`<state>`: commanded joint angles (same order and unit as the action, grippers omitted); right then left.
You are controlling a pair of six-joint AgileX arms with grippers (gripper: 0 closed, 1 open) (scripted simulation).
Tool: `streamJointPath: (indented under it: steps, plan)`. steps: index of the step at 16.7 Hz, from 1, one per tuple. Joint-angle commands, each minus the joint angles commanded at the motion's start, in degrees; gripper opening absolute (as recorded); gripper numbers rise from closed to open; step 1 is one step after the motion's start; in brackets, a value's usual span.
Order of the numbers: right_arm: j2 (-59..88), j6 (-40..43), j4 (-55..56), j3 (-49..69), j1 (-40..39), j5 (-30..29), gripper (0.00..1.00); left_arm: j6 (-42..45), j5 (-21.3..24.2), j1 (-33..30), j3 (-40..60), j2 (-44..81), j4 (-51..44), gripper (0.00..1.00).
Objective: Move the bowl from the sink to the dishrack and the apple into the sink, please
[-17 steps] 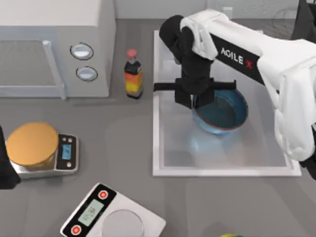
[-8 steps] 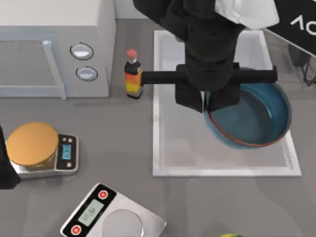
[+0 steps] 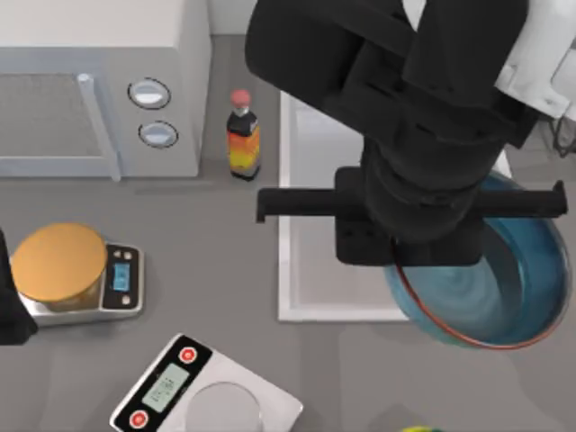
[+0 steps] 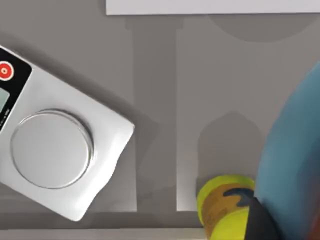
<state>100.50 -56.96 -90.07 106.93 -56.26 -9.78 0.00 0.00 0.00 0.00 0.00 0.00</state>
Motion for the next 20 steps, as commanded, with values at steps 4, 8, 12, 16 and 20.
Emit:
streamJointPath:
  steps: [4,8,12,16,20]
  plan:
    - [0.1,0.1,0.1,0.2,0.3,0.0,0.00,0.0,0.0,0.0,0.0,0.0,0.0,1.00]
    - [-0.6,6.1,5.8,-2.6,5.6,1.9,0.00,0.0,0.0,0.0,0.0,0.0,0.0,1.00]
    - [-1.7,18.4,19.9,-7.6,18.8,6.5,0.00,0.0,0.0,0.0,0.0,0.0,0.0,1.00]
    - [-4.9,30.4,40.6,-13.7,37.0,12.9,0.00,0.0,0.0,0.0,0.0,0.0,0.0,1.00]
    - [-11.5,40.5,63.3,-20.4,55.5,20.6,0.00,0.0,0.0,0.0,0.0,0.0,0.0,1.00]
